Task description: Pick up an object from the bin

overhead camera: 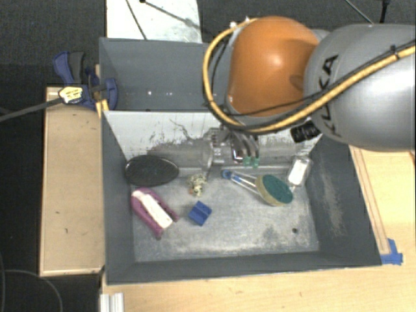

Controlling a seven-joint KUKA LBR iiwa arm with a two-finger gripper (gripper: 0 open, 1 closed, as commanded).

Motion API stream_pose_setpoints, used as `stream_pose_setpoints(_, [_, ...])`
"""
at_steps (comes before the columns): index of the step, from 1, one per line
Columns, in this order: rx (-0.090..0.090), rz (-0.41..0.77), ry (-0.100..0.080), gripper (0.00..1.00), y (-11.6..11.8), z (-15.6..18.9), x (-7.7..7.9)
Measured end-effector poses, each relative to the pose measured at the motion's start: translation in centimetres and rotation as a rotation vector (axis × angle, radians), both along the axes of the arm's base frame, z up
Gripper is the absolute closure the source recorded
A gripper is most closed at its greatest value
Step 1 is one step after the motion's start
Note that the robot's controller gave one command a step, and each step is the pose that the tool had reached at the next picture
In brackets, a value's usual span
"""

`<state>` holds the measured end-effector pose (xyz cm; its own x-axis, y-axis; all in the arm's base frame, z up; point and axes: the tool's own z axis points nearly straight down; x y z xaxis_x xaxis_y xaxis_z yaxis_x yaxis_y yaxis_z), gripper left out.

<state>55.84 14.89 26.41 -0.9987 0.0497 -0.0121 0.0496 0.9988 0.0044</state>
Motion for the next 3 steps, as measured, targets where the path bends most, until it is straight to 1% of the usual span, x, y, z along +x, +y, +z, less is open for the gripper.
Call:
stream_pose_setpoints(1, [-0.004, -0.114, 0.018, 1.00, 0.4, -7.1, -4.3])
stream_pose_setpoints(2, [-0.002, -0.252, 0.015, 1.00, 0.6, -11.3, -4.2])
stream_pose_setpoints(3, [-0.001, -0.255, 0.012, 1.00, 0.6, -11.2, -4.2])
